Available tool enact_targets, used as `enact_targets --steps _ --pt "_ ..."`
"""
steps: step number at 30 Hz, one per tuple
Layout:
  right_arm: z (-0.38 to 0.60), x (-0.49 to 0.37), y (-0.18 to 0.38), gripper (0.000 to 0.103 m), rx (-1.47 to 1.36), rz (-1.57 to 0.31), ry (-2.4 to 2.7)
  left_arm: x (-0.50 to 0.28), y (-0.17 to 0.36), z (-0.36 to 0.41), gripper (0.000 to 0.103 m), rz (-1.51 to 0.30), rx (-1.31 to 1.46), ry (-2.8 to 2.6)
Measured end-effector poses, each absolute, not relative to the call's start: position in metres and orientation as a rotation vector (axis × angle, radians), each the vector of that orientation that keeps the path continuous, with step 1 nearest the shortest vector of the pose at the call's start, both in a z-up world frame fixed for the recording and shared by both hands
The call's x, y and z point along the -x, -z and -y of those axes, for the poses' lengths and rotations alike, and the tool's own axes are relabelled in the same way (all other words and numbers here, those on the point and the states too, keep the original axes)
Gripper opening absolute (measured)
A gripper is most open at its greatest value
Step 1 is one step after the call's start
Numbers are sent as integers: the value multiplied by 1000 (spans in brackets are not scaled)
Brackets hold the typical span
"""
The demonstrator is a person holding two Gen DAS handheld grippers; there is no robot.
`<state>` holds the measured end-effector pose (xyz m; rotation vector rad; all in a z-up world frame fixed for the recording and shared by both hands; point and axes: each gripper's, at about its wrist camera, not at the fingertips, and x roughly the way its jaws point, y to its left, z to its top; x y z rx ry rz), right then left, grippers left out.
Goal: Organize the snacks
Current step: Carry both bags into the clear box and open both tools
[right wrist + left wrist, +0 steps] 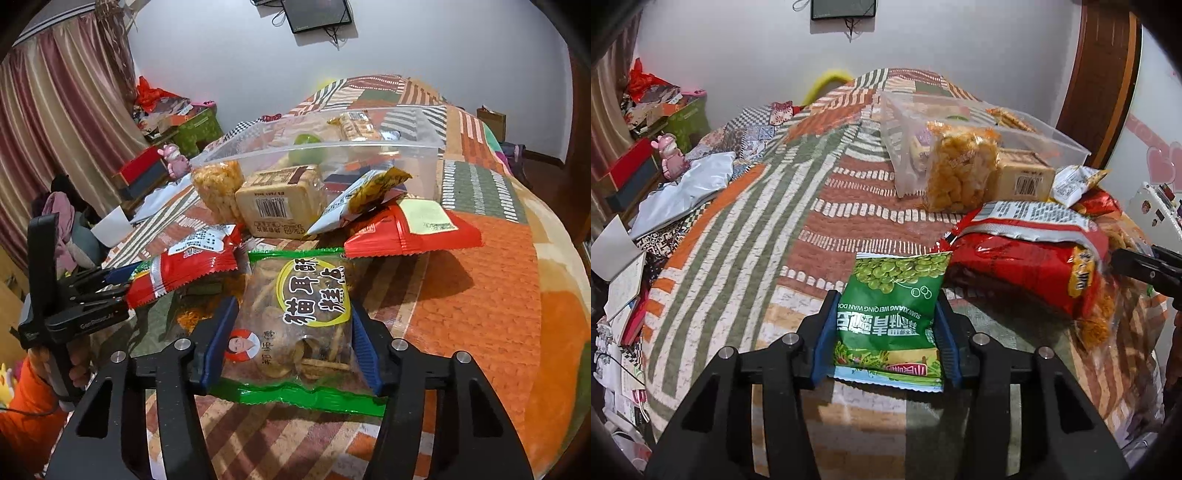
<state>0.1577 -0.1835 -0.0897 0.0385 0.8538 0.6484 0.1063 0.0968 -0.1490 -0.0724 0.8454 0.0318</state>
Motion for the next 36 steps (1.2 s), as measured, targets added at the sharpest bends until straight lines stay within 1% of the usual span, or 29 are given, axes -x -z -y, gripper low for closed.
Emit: enact_targets --steps 16,26,36 --pt "195 -147 55 50 -71 -755 -676 -92 81 -87 48 -685 84 -1" --pt "200 -155 20 50 -109 -650 -700 -117 56 -78 48 -635 71 33" --pt "185 -181 -4 49 -68 -566 -698 -158 43 -75 48 -630 74 55"
